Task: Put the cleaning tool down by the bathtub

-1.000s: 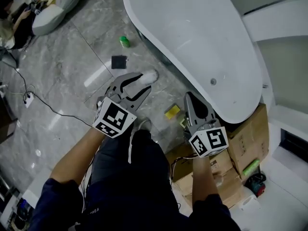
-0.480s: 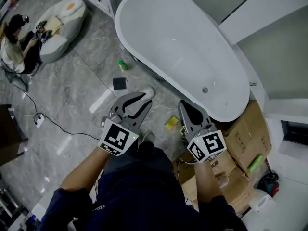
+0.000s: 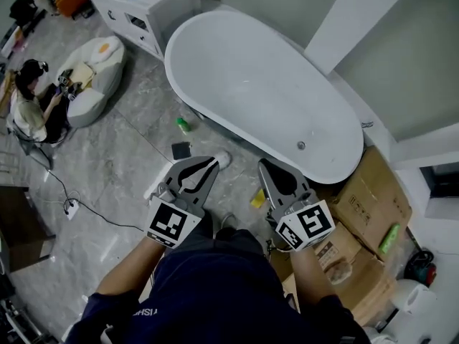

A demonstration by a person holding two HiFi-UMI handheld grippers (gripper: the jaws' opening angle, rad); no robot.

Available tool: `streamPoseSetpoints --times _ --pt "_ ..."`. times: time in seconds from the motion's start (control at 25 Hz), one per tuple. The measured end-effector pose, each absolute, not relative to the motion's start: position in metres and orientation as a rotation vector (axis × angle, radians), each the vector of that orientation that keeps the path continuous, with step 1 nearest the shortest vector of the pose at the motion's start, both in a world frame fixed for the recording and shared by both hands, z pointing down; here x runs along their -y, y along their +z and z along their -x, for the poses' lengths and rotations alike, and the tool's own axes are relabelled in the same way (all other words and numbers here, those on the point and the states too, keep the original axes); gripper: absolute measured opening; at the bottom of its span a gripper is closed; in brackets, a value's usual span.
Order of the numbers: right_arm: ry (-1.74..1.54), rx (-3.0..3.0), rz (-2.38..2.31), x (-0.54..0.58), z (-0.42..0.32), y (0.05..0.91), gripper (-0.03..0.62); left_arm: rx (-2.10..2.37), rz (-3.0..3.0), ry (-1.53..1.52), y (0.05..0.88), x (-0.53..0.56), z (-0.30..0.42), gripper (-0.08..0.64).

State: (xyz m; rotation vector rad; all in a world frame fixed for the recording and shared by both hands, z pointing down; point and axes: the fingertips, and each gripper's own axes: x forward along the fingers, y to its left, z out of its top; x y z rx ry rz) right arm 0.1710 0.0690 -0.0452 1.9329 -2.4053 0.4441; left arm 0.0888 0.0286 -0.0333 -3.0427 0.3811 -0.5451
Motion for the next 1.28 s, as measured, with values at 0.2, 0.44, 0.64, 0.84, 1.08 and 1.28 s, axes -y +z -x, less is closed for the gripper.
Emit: streamPoseSetpoints --times 0.2,0.44,0.64,0.84,1.08,1.28 --pt "0.402 2.416 -1.963 -0.086 -0.173 -0.062 0.005 -0.371 3.041 -0.501 -0.052 -0.039 -0.092 0.041" --pt "0.375 2.418 -2.000 -0.099 -0.178 -0.076 0.005 -0.347 3.028 -0.457 -0.076 -0.049 -0.099 0.034" --pt "0.362 2.416 -2.019 -0.111 -0.182 -0.082 0.005 -0.336 3.033 -0.433 -0.085 -0.057 -0.106 0.032" --pt "0.364 2.414 -2.019 -0.120 -0.183 -0.082 0.003 -0.330 3.034 -0.438 -0.083 -0.065 -0.110 0.032" --pt "0.388 2.410 -1.998 -0.126 -0.180 -0.075 0.003 -0.328 3.051 -0.455 -0.073 -0.073 -0.111 0.031" --pt "0.397 2.409 -1.983 -0.122 -0.184 -0.073 0.003 -0.330 3.062 -0.463 -0.070 -0.071 -0.115 0.031"
